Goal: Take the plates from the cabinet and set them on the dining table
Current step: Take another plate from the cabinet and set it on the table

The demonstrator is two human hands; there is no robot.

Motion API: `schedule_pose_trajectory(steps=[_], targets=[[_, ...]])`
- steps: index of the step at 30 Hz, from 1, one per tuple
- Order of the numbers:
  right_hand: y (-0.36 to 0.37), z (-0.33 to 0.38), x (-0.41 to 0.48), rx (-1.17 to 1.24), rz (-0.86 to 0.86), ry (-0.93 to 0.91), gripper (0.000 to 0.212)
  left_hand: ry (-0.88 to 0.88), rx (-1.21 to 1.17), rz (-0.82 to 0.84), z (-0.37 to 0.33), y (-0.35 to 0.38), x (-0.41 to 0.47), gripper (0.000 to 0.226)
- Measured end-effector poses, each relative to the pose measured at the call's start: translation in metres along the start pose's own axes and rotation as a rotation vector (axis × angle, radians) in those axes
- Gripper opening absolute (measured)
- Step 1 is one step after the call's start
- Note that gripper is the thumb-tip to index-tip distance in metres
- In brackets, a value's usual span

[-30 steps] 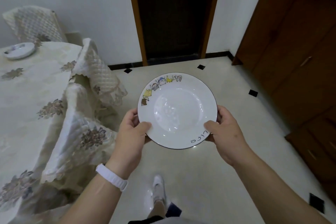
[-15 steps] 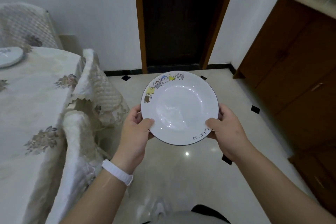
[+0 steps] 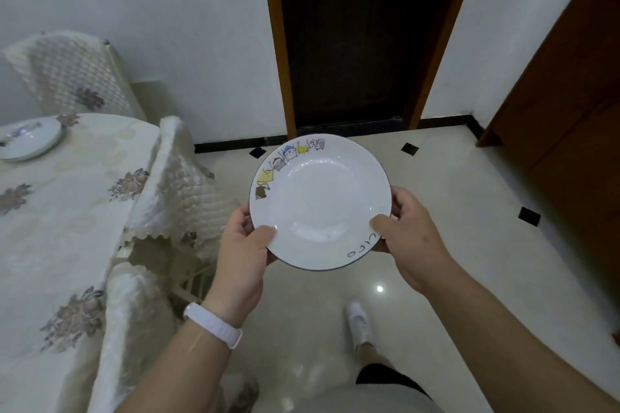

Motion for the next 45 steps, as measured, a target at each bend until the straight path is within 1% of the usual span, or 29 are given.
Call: schedule_pose_trajectory(steps=[4, 8, 11, 14, 19, 27, 35, 39, 45], targets=[[-0.016, 0.004, 0.072, 0.030, 0.034, 0.006, 0.045, 0.006, 0.029, -0.061, -0.020, 0.043, 0.053, 0.041], [-0.043, 0.012, 0.139, 0.032, 0.057, 0.012, 0.047, 0.019, 0.060, -0.068, -0.040, 0.095, 0.100, 0.039], [-0.056, 0.016, 0.183, 0.042, 0.089, 0.028, 0.047, 0.069, 0.088, -0.080, -0.058, 0.125, 0.124, 0.041], [-0.053, 0.025, 0.216, 0.069, 0.130, 0.034, 0.046, 0.089, 0.089, -0.124, -0.073, 0.134, 0.140, 0.042], [-0.029, 0.036, 0.249, 0.103, 0.231, 0.022, 0.046, 0.091, 0.049, -0.182, -0.094, 0.128, 0.158, 0.040], [0.025, 0.031, 0.297, 0.065, 0.340, 0.039, 0.044, 0.081, -0.038, -0.280, -0.108, 0.094, 0.192, 0.039], [0.096, 0.028, 0.355, -0.051, 0.396, 0.007, 0.047, 0.048, -0.142, -0.308, -0.129, 0.049, 0.258, 0.042], [0.160, 0.039, 0.391, -0.075, 0.457, -0.009, 0.046, 0.075, -0.185, -0.335, -0.159, 0.009, 0.295, 0.040], [0.290, 0.044, 0.422, -0.096, 0.610, -0.007, 0.050, 0.126, -0.215, -0.471, -0.198, -0.082, 0.321, 0.043]])
Point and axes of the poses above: each hand's wrist, its own x-axis towards the middle knuckle, its own y-axis out of the palm, z = x × y, the point moved 8 cm from there along x, towards the middle knuckle, and after that the axes turned 9 degrees about -y, right-handed, at the moved point
